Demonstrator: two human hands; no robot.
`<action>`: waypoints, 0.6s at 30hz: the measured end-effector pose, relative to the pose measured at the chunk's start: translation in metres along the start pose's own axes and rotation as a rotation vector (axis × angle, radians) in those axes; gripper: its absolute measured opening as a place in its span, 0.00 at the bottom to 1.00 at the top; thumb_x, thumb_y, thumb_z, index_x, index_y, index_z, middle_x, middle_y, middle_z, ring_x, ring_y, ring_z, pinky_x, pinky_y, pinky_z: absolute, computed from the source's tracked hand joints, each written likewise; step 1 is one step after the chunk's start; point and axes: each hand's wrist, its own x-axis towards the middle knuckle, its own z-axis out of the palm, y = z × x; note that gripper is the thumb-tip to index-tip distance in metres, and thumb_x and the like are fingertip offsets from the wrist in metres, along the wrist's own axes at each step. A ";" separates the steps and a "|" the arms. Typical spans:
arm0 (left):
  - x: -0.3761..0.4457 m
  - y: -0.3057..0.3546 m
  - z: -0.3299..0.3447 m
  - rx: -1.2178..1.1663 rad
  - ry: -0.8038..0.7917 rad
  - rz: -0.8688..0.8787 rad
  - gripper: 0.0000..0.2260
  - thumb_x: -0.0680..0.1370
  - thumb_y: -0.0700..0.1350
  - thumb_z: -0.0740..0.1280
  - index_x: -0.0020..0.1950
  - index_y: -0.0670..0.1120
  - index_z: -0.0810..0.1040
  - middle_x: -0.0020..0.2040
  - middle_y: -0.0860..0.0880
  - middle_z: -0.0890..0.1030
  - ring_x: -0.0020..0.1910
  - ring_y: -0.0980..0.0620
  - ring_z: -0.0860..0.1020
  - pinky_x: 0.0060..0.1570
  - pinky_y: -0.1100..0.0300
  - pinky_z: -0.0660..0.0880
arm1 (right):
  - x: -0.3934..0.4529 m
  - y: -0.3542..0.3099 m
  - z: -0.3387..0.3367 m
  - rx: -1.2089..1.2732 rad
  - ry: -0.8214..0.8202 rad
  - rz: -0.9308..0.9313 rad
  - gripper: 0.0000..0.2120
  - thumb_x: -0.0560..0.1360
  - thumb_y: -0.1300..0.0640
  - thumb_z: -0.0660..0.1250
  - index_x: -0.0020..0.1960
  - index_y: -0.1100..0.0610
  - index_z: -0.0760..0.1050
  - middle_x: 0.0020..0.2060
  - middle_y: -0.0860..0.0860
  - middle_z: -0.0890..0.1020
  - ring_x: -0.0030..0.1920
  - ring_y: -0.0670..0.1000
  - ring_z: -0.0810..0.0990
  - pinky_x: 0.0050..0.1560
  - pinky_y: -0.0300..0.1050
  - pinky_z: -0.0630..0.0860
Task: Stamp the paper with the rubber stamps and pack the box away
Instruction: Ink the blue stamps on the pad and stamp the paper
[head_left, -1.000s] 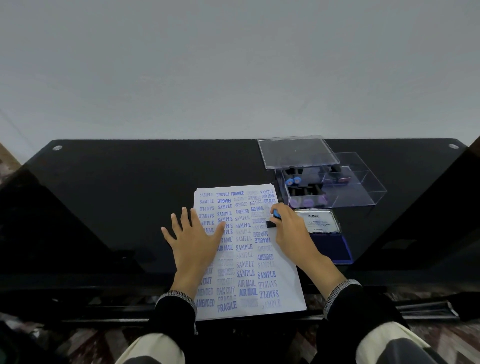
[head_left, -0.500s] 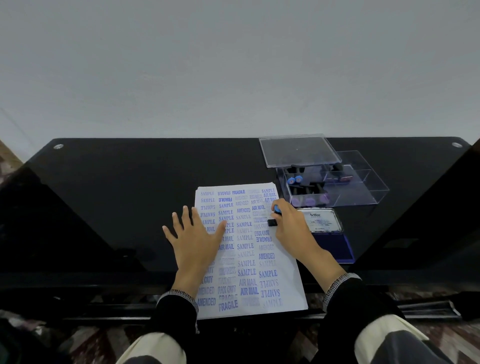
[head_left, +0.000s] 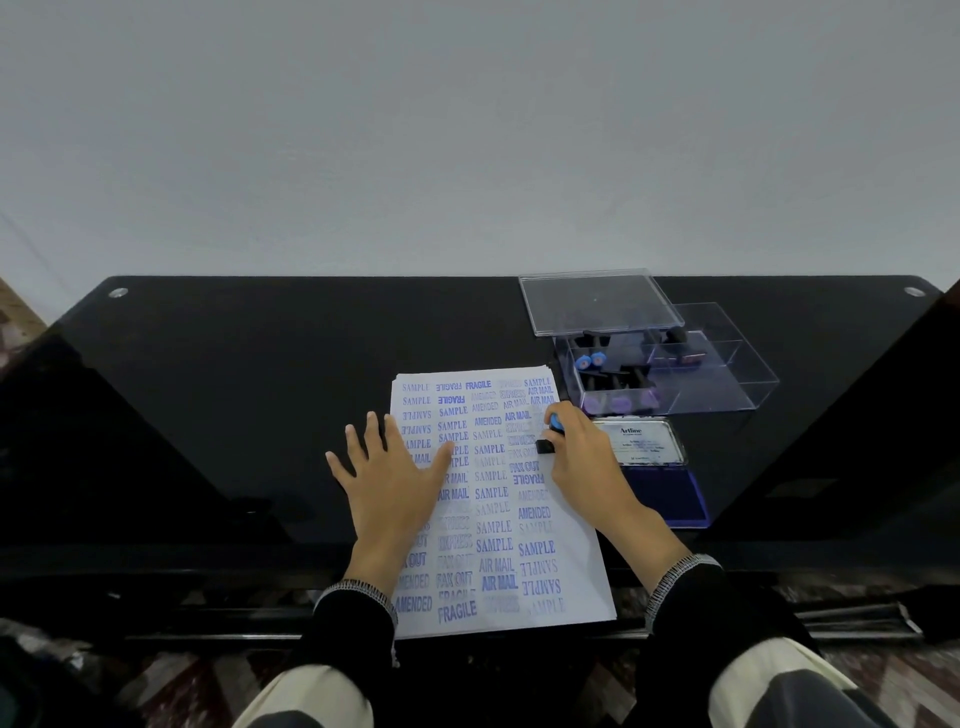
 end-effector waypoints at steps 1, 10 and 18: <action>0.000 0.000 0.000 0.002 -0.001 -0.001 0.42 0.74 0.73 0.49 0.79 0.45 0.52 0.79 0.45 0.51 0.78 0.42 0.46 0.73 0.38 0.42 | 0.000 0.000 0.000 -0.004 -0.002 0.002 0.18 0.69 0.79 0.58 0.44 0.56 0.64 0.41 0.53 0.72 0.37 0.45 0.69 0.38 0.27 0.67; 0.000 0.000 0.000 -0.006 0.003 0.003 0.42 0.74 0.72 0.49 0.78 0.45 0.52 0.79 0.45 0.52 0.78 0.42 0.46 0.73 0.38 0.42 | 0.001 0.003 -0.001 -0.074 -0.043 0.015 0.14 0.71 0.76 0.59 0.47 0.60 0.67 0.42 0.56 0.74 0.41 0.59 0.73 0.39 0.54 0.73; 0.000 0.000 0.001 -0.001 0.000 -0.004 0.43 0.74 0.73 0.49 0.79 0.45 0.52 0.79 0.45 0.52 0.78 0.42 0.45 0.73 0.38 0.42 | 0.000 0.000 -0.001 -0.089 -0.039 0.012 0.14 0.70 0.77 0.58 0.45 0.59 0.64 0.40 0.55 0.72 0.38 0.55 0.68 0.33 0.41 0.65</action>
